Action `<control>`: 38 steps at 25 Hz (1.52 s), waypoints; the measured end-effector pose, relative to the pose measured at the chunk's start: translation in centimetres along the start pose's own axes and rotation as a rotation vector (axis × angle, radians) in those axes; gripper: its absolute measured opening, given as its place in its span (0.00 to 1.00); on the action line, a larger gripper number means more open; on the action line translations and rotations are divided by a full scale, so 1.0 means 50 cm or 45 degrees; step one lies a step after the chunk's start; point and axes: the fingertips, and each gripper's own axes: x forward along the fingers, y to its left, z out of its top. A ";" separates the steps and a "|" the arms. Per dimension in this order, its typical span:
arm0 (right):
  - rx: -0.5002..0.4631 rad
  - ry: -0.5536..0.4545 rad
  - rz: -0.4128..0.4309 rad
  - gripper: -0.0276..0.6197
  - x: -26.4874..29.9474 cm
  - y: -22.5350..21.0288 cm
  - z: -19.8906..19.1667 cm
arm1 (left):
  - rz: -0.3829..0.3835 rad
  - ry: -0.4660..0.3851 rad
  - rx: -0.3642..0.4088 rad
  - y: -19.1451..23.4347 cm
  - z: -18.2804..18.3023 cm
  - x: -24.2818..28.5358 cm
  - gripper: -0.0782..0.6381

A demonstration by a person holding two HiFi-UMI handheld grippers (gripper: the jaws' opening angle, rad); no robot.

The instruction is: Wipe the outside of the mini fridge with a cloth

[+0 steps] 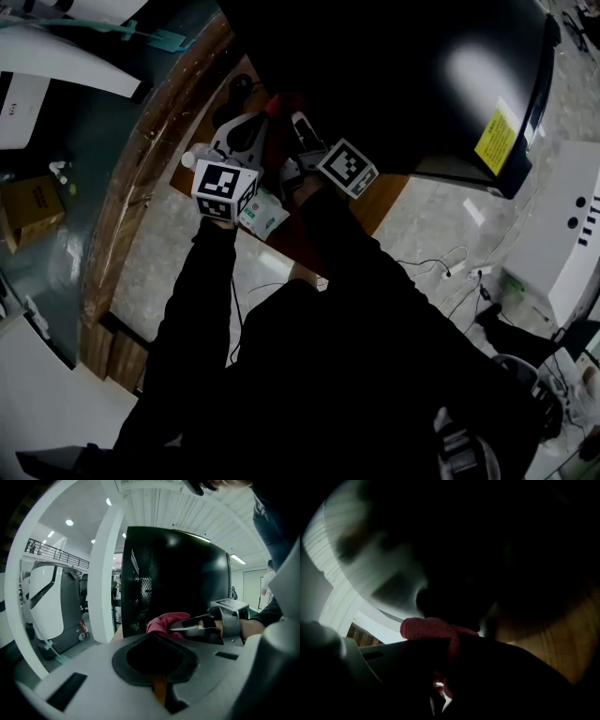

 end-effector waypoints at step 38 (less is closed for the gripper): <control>-0.370 0.171 0.108 0.17 -0.357 0.248 0.020 | -0.252 -0.139 0.033 -0.249 0.137 -0.253 0.11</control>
